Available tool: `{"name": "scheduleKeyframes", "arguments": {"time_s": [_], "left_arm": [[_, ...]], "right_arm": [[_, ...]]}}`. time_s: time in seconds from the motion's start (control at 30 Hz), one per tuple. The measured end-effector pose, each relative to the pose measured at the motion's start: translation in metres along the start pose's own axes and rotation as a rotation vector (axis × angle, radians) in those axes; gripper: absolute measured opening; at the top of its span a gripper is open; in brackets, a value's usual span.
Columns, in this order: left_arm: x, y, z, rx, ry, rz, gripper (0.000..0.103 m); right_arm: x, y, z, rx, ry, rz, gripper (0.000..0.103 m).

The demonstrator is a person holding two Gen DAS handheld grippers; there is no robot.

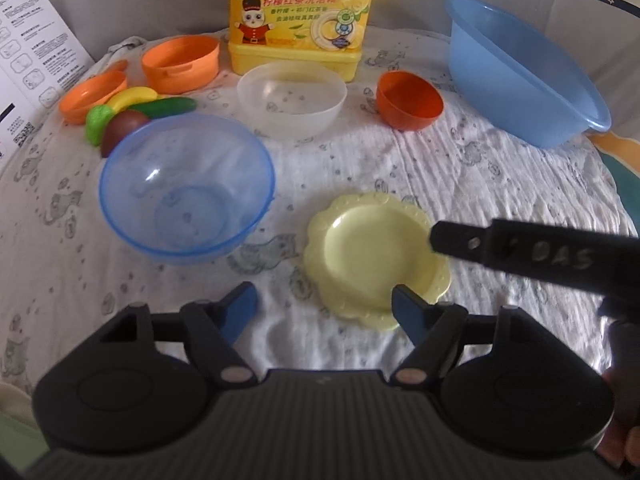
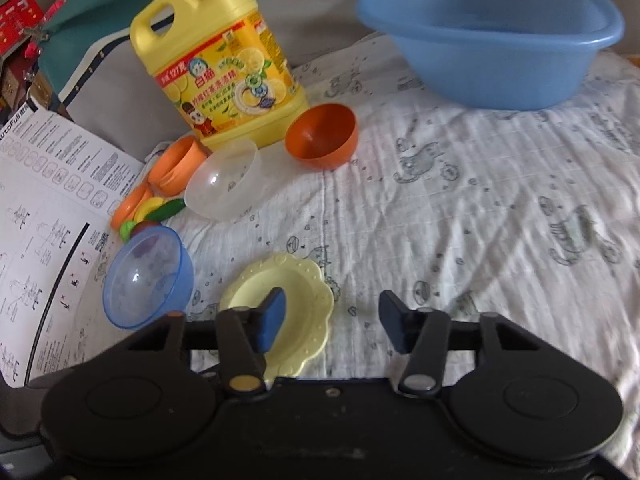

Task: Organize plates and bowls
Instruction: 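Move the right gripper to the yellow scalloped plate and grasp its rim, then lift the yellow plate with the right gripper and lower it onto the green tray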

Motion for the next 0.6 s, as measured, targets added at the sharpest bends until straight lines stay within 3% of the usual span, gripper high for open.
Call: {"name": "scheduleKeyframes", "arguments": {"time_s": [0.13,0.3,0.6], "left_arm": [[-0.003,-0.004,0.003,-0.005,0.026,0.011,0.064],[-0.004,-0.005,0.004,-0.011,0.05,0.023,0.036],[-0.005,-0.004,0.005,-0.034,0.046,0.026,0.034]], "right_arm": [[-0.01,-0.002,-0.004,0.017,-0.007,0.004,0.043],[-0.016,-0.002,-0.008,0.033,-0.022,0.02,0.041],[-0.013,0.007,-0.011,0.065,-0.01,0.04,0.03]]}}
Point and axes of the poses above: each gripper's, at about its wrist camera, not at the fingertips, and x roughly against the way its jaws point, z to its right, y to its underside, the point moved 2 cm from there along -x, roughly the way its jaws point, and after that the axes turned 8 degrees about y, right-handed, at the moved point
